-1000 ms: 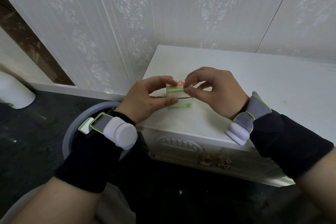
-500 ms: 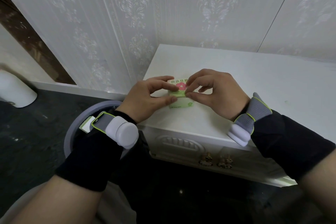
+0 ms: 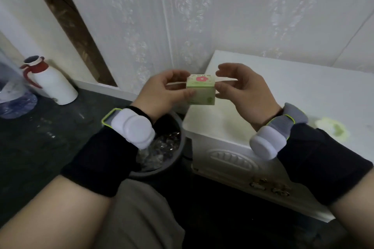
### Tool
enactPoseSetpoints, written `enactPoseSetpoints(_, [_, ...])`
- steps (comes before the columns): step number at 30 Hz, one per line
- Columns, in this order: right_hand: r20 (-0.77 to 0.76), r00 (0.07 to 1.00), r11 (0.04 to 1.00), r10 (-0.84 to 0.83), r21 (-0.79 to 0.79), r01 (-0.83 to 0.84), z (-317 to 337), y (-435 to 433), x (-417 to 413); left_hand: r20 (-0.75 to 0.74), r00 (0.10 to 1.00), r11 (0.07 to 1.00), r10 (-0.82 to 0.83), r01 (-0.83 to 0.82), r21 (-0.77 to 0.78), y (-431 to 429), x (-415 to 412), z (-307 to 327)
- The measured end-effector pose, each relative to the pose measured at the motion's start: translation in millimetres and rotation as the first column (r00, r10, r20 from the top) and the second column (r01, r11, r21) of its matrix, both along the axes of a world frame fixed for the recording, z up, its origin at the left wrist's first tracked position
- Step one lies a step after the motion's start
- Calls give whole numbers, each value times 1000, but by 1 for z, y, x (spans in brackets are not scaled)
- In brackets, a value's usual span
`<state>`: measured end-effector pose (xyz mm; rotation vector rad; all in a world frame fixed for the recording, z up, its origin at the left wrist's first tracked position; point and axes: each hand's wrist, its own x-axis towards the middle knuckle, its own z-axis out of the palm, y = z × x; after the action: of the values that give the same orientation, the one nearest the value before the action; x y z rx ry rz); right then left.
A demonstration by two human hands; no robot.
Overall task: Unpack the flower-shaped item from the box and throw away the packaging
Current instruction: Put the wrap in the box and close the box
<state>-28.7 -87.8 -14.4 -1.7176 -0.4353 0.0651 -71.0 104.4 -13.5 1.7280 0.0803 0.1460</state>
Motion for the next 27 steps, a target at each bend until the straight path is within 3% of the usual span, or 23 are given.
enactPoseSetpoints(4, [-91, 993, 997, 70, -8, -71, -12, 73, 1, -48, 993, 994, 108, -108, 14, 63, -23, -3])
enactPoseSetpoints(9, [-270, 949, 982, 162, -47, -181, -58, 178, -8, -136, 950, 959, 282, -278, 49, 139, -48, -52])
enactPoseSetpoints(13, [-385, 913, 975, 134, -113, -190, -113, 208, -13, -264, 909, 939, 323, -343, -31, 158, -51, -112])
enactPoseSetpoints(18, [-535, 842, 961, 63, -195, -196, -169, 208, -10, -403, 870, 952, 285, -307, 10, 162, -51, -180])
enactPoseSetpoints(23, [-502, 864, 971, 29, -192, -144, -165, 207, -11, -341, 889, 952, 305, -296, 79, 163, -55, -181])
enactPoseSetpoints(27, [-473, 877, 993, 89, -30, -118, -113, 203, -17, -189, 935, 951, 298, -275, 143, 156, -53, -125])
